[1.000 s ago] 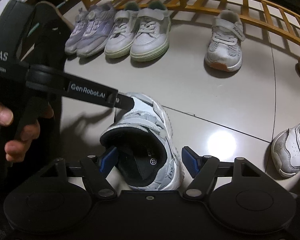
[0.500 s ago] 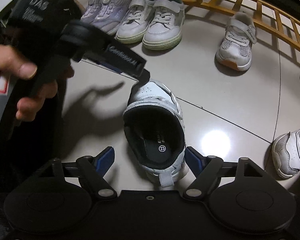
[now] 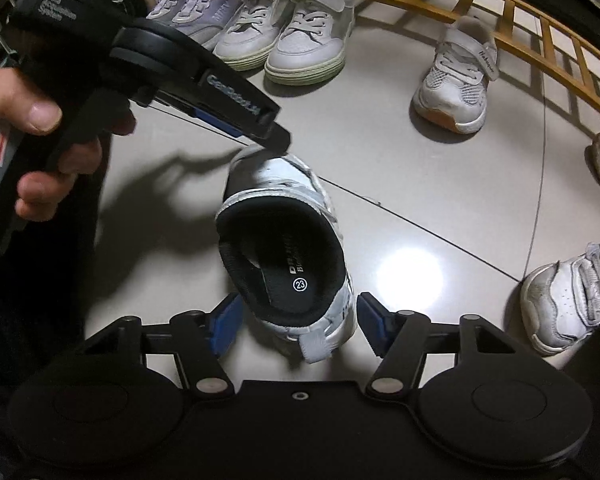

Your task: Organize scattered shoes

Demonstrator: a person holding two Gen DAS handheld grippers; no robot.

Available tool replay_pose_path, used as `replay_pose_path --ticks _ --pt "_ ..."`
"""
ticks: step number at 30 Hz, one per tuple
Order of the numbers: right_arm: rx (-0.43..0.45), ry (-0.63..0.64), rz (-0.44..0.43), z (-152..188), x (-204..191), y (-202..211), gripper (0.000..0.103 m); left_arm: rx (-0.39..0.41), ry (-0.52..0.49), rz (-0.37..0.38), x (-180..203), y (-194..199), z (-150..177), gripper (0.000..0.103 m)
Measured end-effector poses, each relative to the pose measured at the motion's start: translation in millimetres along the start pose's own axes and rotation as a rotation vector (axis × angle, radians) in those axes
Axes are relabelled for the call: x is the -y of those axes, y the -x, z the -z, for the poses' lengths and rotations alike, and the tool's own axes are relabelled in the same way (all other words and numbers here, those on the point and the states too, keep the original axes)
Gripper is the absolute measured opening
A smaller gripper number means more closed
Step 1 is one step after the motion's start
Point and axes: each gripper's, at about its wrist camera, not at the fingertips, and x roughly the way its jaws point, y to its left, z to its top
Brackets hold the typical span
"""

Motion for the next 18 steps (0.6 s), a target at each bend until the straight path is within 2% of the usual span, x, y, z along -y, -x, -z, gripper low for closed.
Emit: replay_pose_path --ticks 2,3,7,11,15,18 --pt "-0.001 -0.022 -0.008 0 3 0 0.067 0.01 -0.015 0.023 1 3 -2 0.041" --pt "-0.003 -0.032 -0.012 0 4 0 0.067 0.016 -0.024 0.035 1 5 -3 0.045" --pt "-0.021 -0.041 -0.017 -1 6 -3 0.068 0.0 -0.056 0.07 4 4 -6 0.049" --pt "-0.034 -0.032 -0.015 -1 4 -4 0.069 -0.031 -0.041 0.117 4 -2 -6 0.052" --pt "-0.05 -0.037 -0.014 -2 5 -8 0.069 -0.047 -0.068 0.102 6 -7 -3 0.045" --pt "-0.059 -0.055 -0.01 -2 8 -10 0.069 -0.041 -0.098 0.082 7 -7 0 0.035"
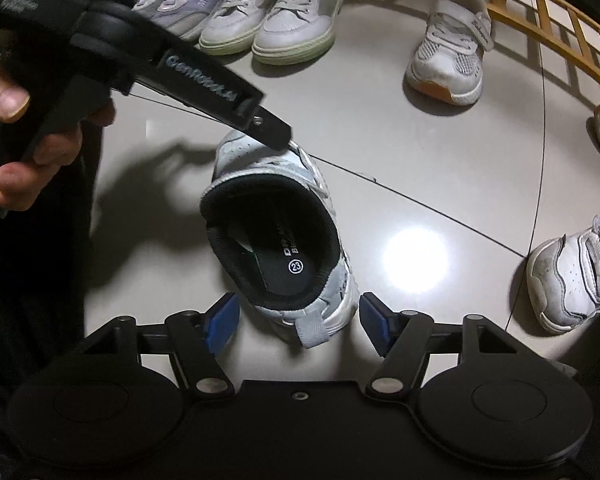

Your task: Organize scattered shoes

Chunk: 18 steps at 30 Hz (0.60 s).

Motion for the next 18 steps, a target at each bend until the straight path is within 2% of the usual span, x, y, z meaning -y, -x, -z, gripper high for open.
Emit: replay_pose_path --ticks 13,16,18 --pt "0.021 -0.03 0.079 -12 15 5 0.069 -0.036 0.038 0.02 -16 11 17 0.033" --pt "0.034 -0.036 0.102 -17 20 3 0.069 -0.04 0.024 0.014 -15 15 18 0.033" --pt "0.035 -0.039 0.106 -18 22 1 0.07 -0.013 0.017 0.005 -15 21 15 0.038"
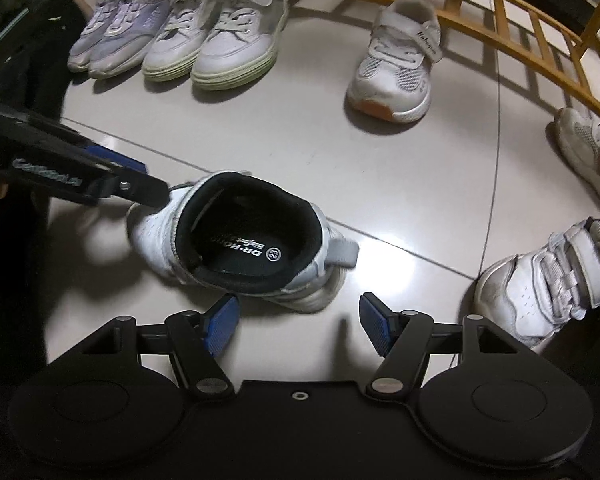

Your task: Organize scattered shoes

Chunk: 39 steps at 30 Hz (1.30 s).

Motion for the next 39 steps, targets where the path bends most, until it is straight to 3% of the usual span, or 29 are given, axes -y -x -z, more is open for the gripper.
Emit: replay_pose_path --ticks 3,12,25,39 --pt "0.001 -0.007 0.005 0 3 -2 0.071 0.025 0.012 0.003 -1 3 -5 0.044" --pt "0.009 -0.013 0.035 1 5 -2 0.073 -0.003 0.028 0.012 2 -16 -4 0.04" --pt "0.068 -0.099 0.075 -5 22 -4 0.073 -0.021 -0.008 0.015 10 -13 12 0.038" --pt "0.14 -0.193 0.018 -2 32 14 0.073 -0.002 0.019 0.03 12 -8 11 0.04"
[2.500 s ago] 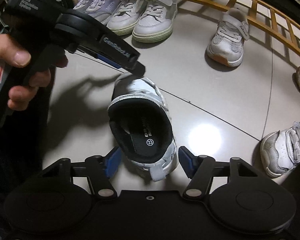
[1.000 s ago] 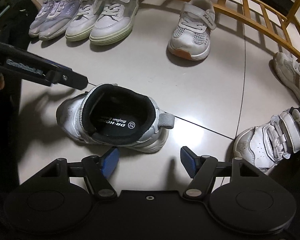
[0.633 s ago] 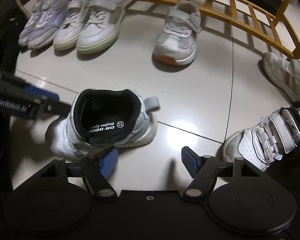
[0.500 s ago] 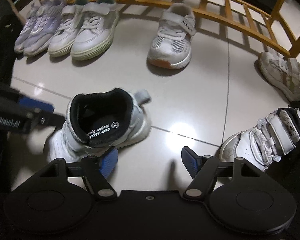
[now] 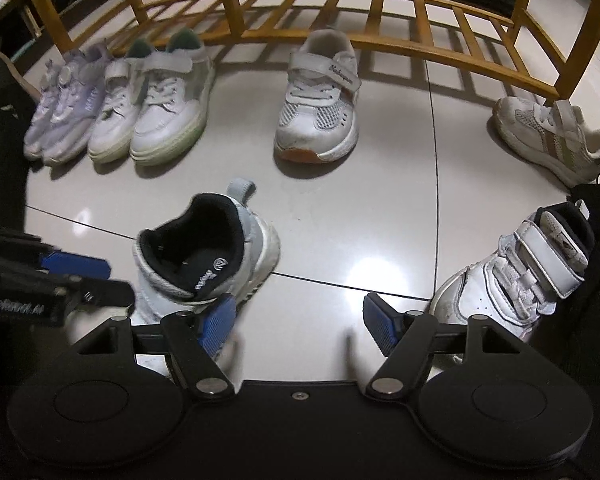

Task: Organize scattered shoes
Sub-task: 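Open the left gripper and withdraw while the right gripper holds the sneaker upright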

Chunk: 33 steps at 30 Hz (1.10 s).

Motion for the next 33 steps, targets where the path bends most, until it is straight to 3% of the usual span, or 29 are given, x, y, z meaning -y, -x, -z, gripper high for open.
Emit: replay_pose_path --ticks 12,23,33 --pt "-0.02 -0.012 -0.087 5 -4 9 0.073 -0.009 0.029 -0.011 -6 -5 1 0.039" --pt "0.004 -0.017 -0.036 1 -2 4 0.073 -0.02 -0.027 0.008 8 -8 8 0.039" --pt "0.004 -0.011 -0.06 5 -3 7 0.073 0.01 0.026 0.001 -5 1 3 0.041"
